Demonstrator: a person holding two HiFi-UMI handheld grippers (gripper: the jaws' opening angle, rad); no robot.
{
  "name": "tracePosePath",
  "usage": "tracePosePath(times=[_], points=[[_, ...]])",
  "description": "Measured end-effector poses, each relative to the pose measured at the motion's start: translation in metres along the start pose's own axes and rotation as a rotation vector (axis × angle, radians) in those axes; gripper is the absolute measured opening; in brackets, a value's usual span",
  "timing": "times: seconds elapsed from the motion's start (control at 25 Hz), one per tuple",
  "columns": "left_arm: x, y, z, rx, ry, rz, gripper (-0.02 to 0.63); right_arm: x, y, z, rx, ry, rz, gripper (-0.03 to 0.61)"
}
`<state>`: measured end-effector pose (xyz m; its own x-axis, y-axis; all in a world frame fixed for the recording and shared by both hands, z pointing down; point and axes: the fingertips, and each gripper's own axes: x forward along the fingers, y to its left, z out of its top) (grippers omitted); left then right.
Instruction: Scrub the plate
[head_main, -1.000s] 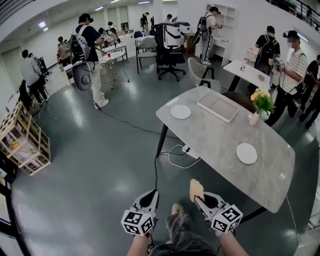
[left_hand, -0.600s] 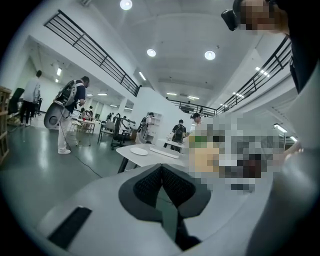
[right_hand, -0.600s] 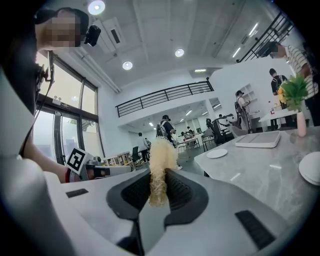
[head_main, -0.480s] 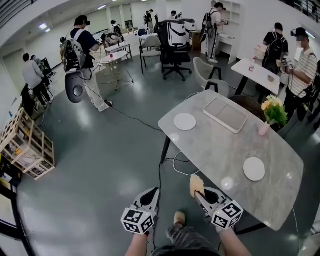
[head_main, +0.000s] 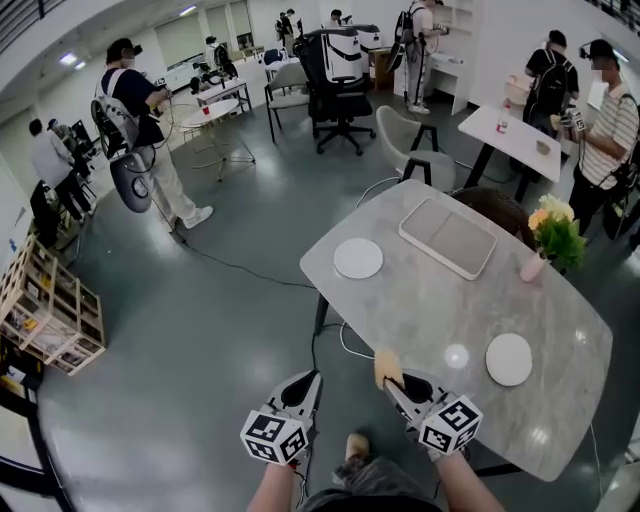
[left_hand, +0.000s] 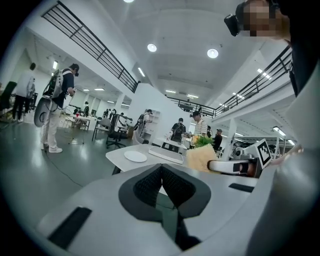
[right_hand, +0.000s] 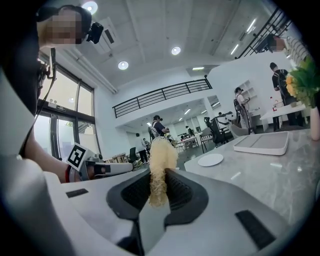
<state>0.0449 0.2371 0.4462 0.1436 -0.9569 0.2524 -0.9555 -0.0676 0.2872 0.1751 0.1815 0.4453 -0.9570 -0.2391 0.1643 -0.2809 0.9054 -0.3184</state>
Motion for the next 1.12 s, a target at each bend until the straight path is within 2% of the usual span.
tracePosePath(times=[0.36,0.52,0.68,0.8,0.92,1.12], points=[[0.063,0.016,0.015,0.020,0.007,-0.039,0.012,0.015,-0.055,0.016,0.010,-0.026,-0.053,0.075],[0.073,0.022,0.017,-0.012,-0.007,-0.054,0.012,0.022,-0.062,0.018,0.005,-0.025,-0.060,0.075],[0.072,0.045,0.011,-0.023,0.025,-0.011,0.012,0.033,-0.070,0.019,0.026,-0.022,-0.062,0.075],[0.084,0.065,0.019,-0.034,0.017,0.004,0.012,0.047,-0.080,0.025,0.018,-0.031,-0.063,0.075],[0.108,0.068,0.032,-0.003,0.022,-0.036,0.013,0.061,-0.093,0.034,0.019,-0.034,-0.078,0.075],[0.160,0.065,0.049,0.066,0.062,-0.164,0.012,0.087,-0.114,0.050,0.015,-0.038,-0.119,0.075]])
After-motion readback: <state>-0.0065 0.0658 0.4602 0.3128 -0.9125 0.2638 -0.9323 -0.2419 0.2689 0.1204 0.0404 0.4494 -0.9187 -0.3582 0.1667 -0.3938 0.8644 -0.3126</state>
